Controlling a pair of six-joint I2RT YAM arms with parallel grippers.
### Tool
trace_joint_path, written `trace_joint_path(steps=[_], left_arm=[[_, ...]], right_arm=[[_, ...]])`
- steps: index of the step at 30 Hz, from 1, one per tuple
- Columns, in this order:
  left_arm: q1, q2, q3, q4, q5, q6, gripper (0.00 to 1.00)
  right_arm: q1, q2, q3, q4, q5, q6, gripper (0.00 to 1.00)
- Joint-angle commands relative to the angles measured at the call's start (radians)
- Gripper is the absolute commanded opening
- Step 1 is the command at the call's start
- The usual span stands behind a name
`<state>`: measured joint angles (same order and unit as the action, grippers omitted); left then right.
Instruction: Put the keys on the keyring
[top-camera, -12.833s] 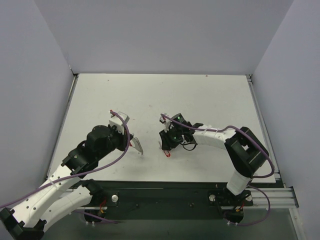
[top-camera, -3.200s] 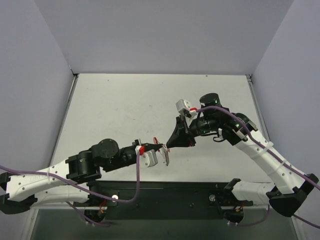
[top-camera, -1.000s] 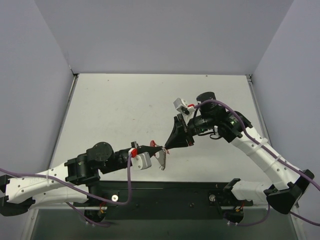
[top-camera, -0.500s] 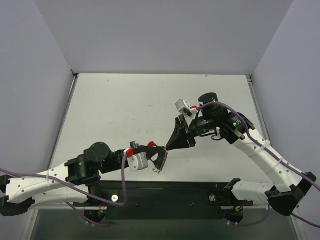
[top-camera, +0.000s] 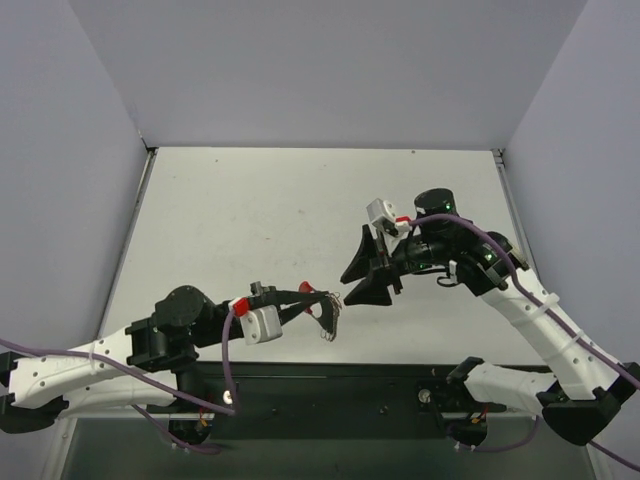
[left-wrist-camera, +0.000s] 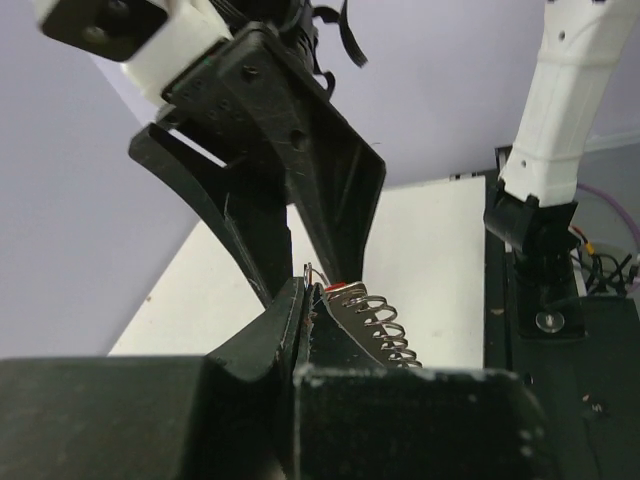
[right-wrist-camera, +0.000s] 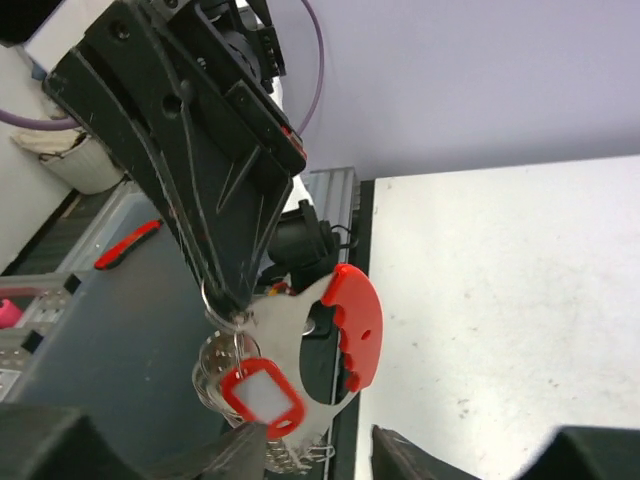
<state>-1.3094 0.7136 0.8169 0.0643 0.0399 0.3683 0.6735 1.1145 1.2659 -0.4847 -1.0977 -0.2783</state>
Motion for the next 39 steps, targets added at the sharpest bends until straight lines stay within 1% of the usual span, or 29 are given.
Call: trace_joint_path(steps=[1, 2, 7, 10, 12, 15, 17, 18, 20, 21, 26, 29, 30, 32, 33, 34, 37, 39], left_arm=[[-0.005, -0.032, 0.053, 0.126, 0.031, -0.025, 0.0], [-0.004, -0.034, 0.053, 0.121, 0.032, -0.028, 0.0], [-0.004, -0.034, 0.051, 0.12, 0.048, -0.048, 0.0], [-0.004, -0.036, 0.044, 0.13, 0.064, -0.058, 0.0], [-0.004, -0.034, 0.041, 0.146, 0.078, -0.063, 0.0], [-0.005, -0.017, 0.042, 0.167, 0.094, -0.072, 0.0], [-0.004, -0.005, 0.048, 0.175, 0.098, -0.08, 0.0], [-0.005, 0.007, 0.05, 0.18, 0.103, -0.081, 0.0], [-0.004, 0.023, 0.06, 0.178, 0.103, -0.088, 0.0], [-0.004, 0.038, 0.067, 0.174, 0.097, -0.088, 0.0], [-0.004, 0.058, 0.074, 0.17, 0.068, -0.094, 0.0], [-0.004, 0.06, 0.079, 0.163, 0.049, -0.097, 0.0], [-0.004, 0.061, 0.077, 0.163, 0.049, -0.097, 0.0], [-0.004, 0.061, 0.077, 0.167, 0.049, -0.103, 0.0], [-0.004, 0.063, 0.076, 0.167, 0.049, -0.103, 0.0], [-0.004, 0.063, 0.074, 0.172, 0.048, -0.104, 0.0], [-0.005, 0.063, 0.07, 0.18, 0.045, -0.111, 0.0], [-0.004, 0.067, 0.071, 0.175, 0.045, -0.111, 0.0]], right_arm=[[-0.009, -0.073, -0.003, 0.008, 0.012, -0.035, 0.53], [-0.009, -0.082, -0.005, 0.009, 0.015, -0.036, 0.58], [-0.008, -0.133, -0.007, 0.026, 0.012, -0.035, 0.66], [-0.008, -0.162, -0.011, 0.07, -0.001, -0.006, 0.68], [-0.005, -0.183, -0.02, 0.129, -0.008, 0.036, 0.68], [-0.002, -0.194, -0.028, 0.211, -0.014, 0.082, 0.65], [0.006, -0.191, -0.028, 0.253, -0.017, 0.12, 0.59], [0.015, -0.182, -0.025, 0.258, -0.014, 0.128, 0.54], [0.035, -0.174, -0.013, 0.261, -0.005, 0.133, 0.5], [0.04, -0.167, -0.008, 0.262, -0.001, 0.136, 0.45], [0.072, -0.151, 0.003, 0.264, 0.01, 0.14, 0.4], [0.083, -0.145, 0.0, 0.264, 0.012, 0.14, 0.35], [0.084, -0.143, -0.002, 0.264, 0.012, 0.14, 0.31], [0.089, -0.14, -0.003, 0.262, 0.018, 0.14, 0.29], [0.09, -0.139, -0.003, 0.261, 0.015, 0.14, 0.21], [0.092, -0.136, -0.003, 0.262, 0.013, 0.14, 0.19], [0.095, -0.134, -0.005, 0.259, 0.018, 0.142, 0.06], [0.095, -0.137, -0.003, 0.259, 0.022, 0.142, 0.0]])
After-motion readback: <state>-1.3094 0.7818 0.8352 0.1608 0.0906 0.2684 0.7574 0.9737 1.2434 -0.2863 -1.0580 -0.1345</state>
